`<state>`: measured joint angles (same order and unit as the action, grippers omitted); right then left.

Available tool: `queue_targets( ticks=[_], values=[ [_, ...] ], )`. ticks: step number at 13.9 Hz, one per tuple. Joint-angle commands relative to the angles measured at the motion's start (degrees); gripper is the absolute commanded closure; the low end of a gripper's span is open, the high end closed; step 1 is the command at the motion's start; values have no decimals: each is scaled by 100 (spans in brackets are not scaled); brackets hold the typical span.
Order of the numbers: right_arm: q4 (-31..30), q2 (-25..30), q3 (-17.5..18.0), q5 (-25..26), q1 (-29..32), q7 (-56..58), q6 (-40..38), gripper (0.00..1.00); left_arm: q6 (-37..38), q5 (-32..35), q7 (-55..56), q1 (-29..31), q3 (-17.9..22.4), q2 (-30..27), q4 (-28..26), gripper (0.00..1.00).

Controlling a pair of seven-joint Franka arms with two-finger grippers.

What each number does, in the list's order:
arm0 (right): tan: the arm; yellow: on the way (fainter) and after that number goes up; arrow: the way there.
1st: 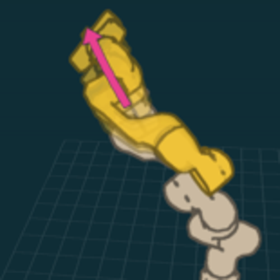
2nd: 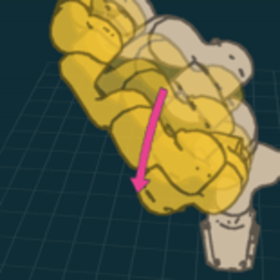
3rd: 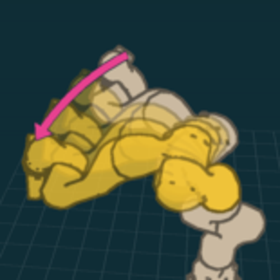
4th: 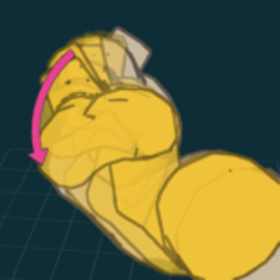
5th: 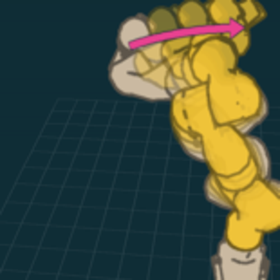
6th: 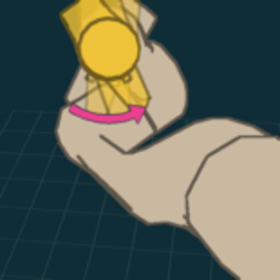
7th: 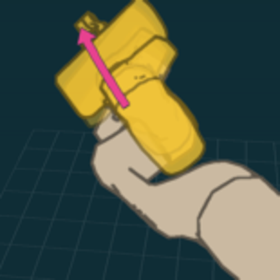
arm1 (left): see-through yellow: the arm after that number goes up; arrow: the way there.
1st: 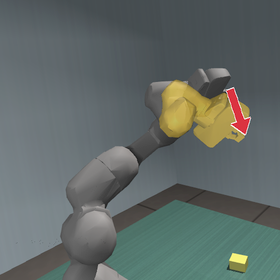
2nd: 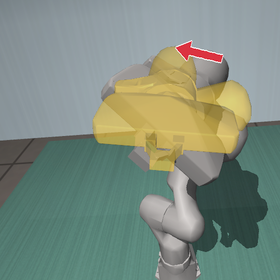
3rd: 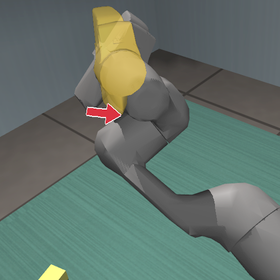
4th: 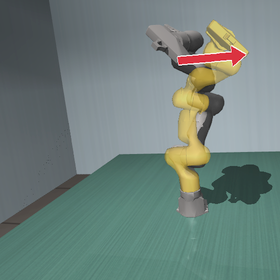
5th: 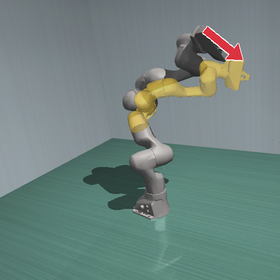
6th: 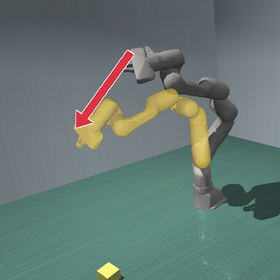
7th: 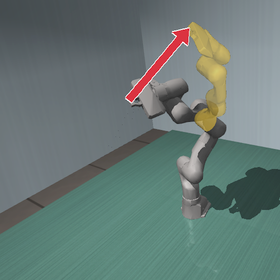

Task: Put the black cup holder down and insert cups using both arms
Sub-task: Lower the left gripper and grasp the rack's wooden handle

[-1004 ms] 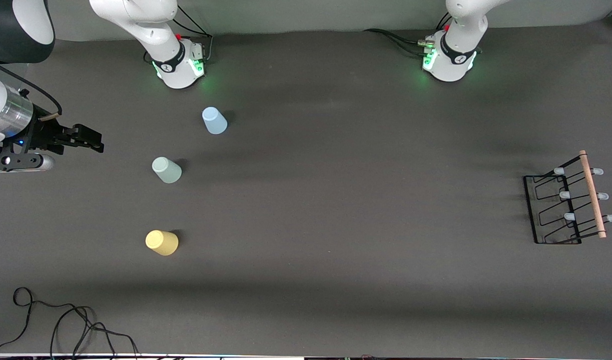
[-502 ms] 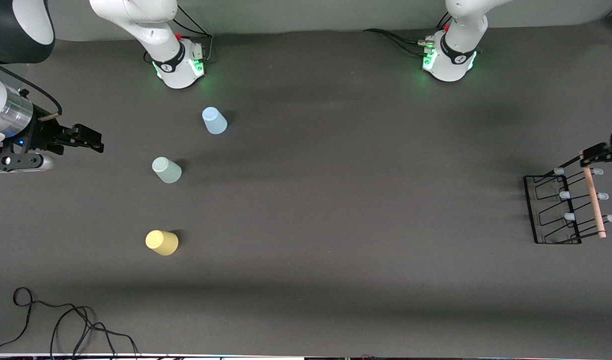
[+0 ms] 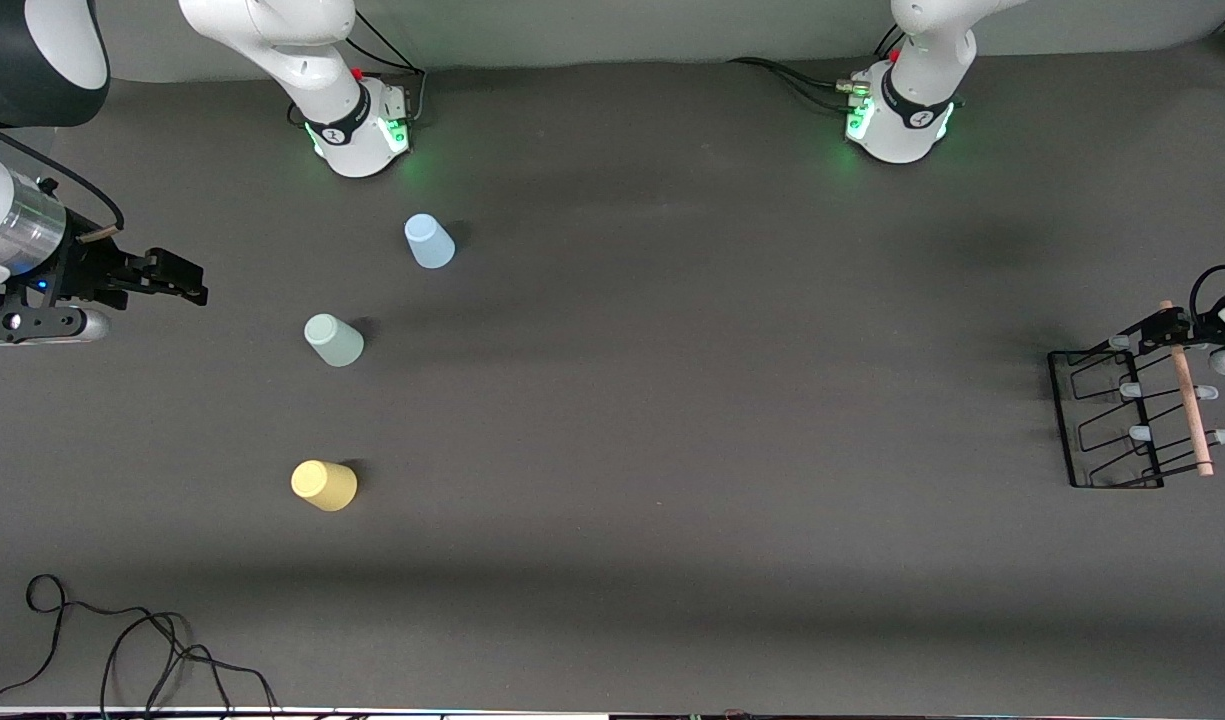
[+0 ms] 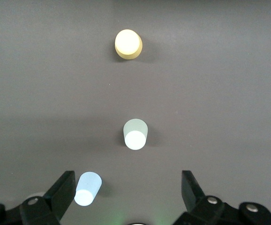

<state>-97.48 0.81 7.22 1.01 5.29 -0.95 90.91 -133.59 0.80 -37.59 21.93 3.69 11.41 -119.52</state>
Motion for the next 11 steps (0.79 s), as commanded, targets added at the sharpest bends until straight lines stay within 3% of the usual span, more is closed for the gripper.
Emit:
queue_targets(
  ticks=[1, 6, 9, 11],
  values=[
    [9, 7, 16, 22, 34, 156, -38, 0, -36, -167, 103, -75, 44, 115, 148, 25],
    [-8, -11, -10, -13, 43, 148, -21, 0, 96, -212, 586, -198, 27, 159, 377, 60],
    [35, -63, -28, -13, 43, 59, -12, 0, 105, -212, 631, -198, 27, 177, 395, 100],
    [-8, -64, -37, -13, 43, 138, -12, 0, 105, -212, 613, -172, 36, 168, 403, 100]
  ],
)
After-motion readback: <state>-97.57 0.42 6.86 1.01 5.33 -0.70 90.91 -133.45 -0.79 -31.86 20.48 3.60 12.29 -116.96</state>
